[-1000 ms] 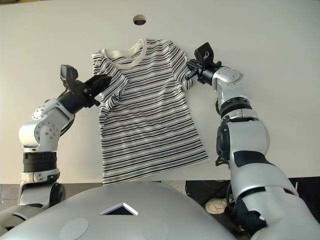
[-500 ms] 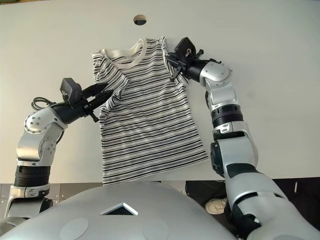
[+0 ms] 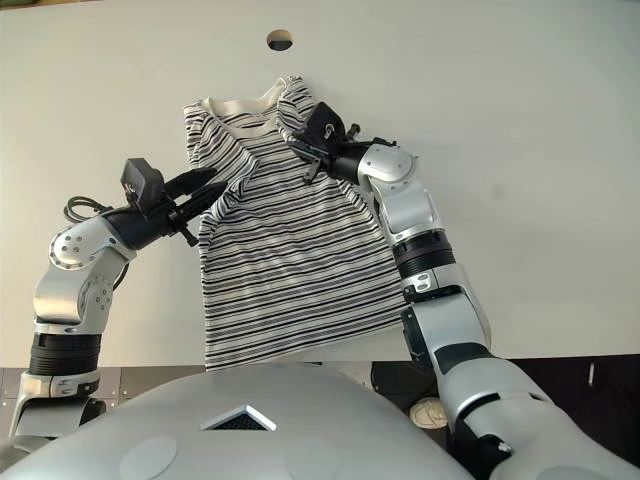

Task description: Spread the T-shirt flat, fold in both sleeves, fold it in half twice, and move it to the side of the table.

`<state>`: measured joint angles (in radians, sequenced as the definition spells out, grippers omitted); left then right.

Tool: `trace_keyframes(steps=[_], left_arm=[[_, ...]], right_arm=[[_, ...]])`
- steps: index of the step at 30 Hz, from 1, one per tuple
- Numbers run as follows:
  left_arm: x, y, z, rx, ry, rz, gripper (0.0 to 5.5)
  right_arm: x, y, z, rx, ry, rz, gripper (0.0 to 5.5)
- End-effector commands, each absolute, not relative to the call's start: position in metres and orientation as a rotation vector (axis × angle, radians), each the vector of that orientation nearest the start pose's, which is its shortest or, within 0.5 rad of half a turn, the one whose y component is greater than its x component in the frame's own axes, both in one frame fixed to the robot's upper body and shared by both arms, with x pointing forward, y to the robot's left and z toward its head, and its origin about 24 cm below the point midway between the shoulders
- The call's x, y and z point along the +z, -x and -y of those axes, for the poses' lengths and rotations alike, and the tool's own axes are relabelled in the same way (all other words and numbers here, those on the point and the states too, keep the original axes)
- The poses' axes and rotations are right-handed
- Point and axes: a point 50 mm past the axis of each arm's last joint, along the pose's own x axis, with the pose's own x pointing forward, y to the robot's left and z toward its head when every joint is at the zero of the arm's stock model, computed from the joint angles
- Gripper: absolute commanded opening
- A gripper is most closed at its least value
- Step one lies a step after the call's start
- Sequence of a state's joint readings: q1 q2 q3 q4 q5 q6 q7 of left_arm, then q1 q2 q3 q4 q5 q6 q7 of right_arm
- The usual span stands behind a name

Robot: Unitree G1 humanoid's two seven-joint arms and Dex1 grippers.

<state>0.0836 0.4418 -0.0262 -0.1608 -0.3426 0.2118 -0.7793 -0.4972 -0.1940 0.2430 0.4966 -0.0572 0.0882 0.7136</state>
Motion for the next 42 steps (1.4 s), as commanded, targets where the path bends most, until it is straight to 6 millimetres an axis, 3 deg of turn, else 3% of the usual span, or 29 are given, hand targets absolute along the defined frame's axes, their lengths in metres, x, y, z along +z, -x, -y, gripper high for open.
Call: trace_keyframes(steps=[1,6,11,15,18,21,24,30,36,42], left_arm=[[0.056,-0.219,-0.183,-0.834,-0.05,-0.18,1.29],[0.058,-0.22,-0.185,-0.836,-0.066,-0.169,1.29],[0.064,-0.216,-0.193,-0.861,-0.093,-0.154,1.29],[0.07,-0.213,-0.204,-0.854,-0.12,-0.119,1.29],[0.082,-0.208,-0.238,-0.844,-0.469,-0.051,1.49],[0.084,-0.172,-0.259,-1.198,-0.929,-0.089,1.96],[0.069,-0.146,-0.268,-1.463,-1.089,-0.213,2.42],[0.048,-0.112,-0.259,-1.671,-1.034,-0.251,3.26],[0.027,-0.095,-0.243,-1.759,-1.016,-0.188,3.26],[0.022,-0.1,-0.226,-1.754,-1.024,-0.078,3.26]], right_arm=[[0.051,-0.318,0.095,0.955,0.358,-0.213,0.86],[0.067,-0.314,0.1,0.973,0.326,-0.162,0.86],[0.095,-0.311,0.132,0.965,0.176,-0.134,0.86],[0.102,-0.307,0.158,0.935,0.194,-0.124,0.86],[0.101,-0.286,0.194,1.02,0.32,-0.107,0.92],[0.082,-0.241,0.253,1.159,0.668,-0.34,0.92],[0.079,-0.216,0.28,1.275,0.838,-0.539,1.22],[0.077,-0.193,0.276,1.469,0.995,-0.556,2.2],[0.058,-0.172,0.262,1.614,1.162,-0.491,2.2],[0.037,-0.154,0.253,1.696,1.214,-0.437,2.2]])
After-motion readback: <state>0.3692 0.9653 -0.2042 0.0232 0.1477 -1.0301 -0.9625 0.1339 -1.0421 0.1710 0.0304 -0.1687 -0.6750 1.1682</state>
